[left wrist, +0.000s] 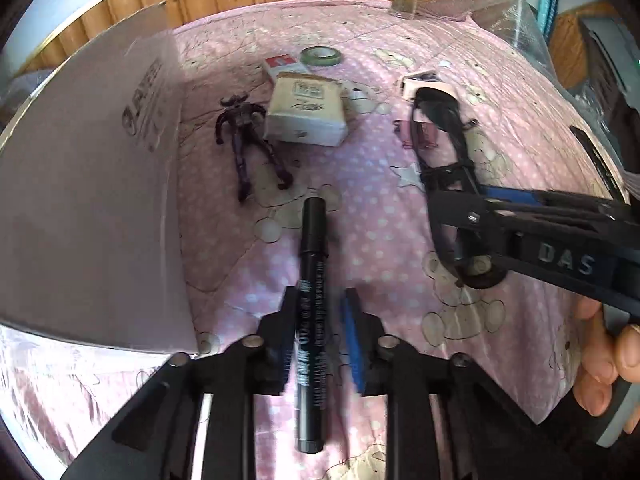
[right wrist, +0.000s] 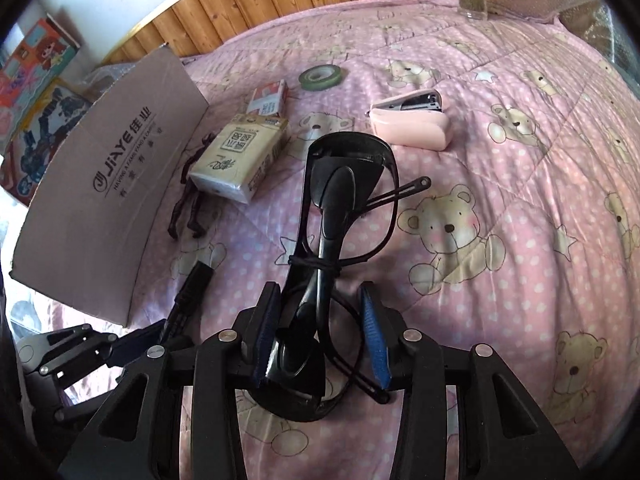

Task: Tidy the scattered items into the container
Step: 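Grasp the black marker with the left tool while the right tool grasps the black glasses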

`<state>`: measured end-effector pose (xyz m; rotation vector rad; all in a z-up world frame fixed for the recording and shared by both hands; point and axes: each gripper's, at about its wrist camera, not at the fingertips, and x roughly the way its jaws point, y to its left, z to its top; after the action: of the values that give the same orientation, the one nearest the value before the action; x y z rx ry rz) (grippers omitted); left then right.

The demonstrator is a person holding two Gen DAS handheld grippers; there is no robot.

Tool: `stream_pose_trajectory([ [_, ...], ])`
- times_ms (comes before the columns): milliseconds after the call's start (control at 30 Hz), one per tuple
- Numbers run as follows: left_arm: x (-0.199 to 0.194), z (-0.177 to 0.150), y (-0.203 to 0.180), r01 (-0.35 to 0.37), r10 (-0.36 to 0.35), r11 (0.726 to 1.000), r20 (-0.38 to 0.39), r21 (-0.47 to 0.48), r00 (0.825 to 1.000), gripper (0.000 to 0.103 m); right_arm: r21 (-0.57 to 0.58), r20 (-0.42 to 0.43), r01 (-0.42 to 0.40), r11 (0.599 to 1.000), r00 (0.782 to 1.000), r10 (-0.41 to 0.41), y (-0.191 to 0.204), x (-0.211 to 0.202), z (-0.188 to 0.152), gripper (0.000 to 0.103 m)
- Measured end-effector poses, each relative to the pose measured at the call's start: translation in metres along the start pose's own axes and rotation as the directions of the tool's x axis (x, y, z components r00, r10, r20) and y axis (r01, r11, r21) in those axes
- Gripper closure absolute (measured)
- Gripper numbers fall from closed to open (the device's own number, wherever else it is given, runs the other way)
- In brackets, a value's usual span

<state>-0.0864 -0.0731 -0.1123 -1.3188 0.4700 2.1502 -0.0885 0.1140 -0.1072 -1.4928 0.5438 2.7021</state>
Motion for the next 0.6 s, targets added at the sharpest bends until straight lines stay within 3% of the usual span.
stream_pose_trajectory([
  [33,-0.001,-0.001,-0.004,0.002,-0.002,1.000,0.004,0.009,1.000,0.089,0.032,0.001,-0.020,0.999,1.000,0.020,-0.006,-0.003,0.001,0.085],
  [100,-0.006,-0.003,-0.007,0.035,-0.035,0.999,0.008,0.001,0.999,0.089,0.085,0.010,-0.049,0.995,0.999,0.049,-0.016,-0.012,0.003,0.087],
  [333,-0.029,0.001,0.000,0.127,-0.124,0.989,0.044,-0.075,0.991,0.089,0.162,0.065,-0.100,0.982,0.994,0.090,-0.031,-0.042,-0.001,0.087],
  [600,-0.070,0.012,0.014,0.183,-0.165,0.974,0.135,-0.135,0.977,0.089,0.126,0.075,-0.110,0.986,0.992,0.101,-0.011,-0.061,-0.015,0.087],
])
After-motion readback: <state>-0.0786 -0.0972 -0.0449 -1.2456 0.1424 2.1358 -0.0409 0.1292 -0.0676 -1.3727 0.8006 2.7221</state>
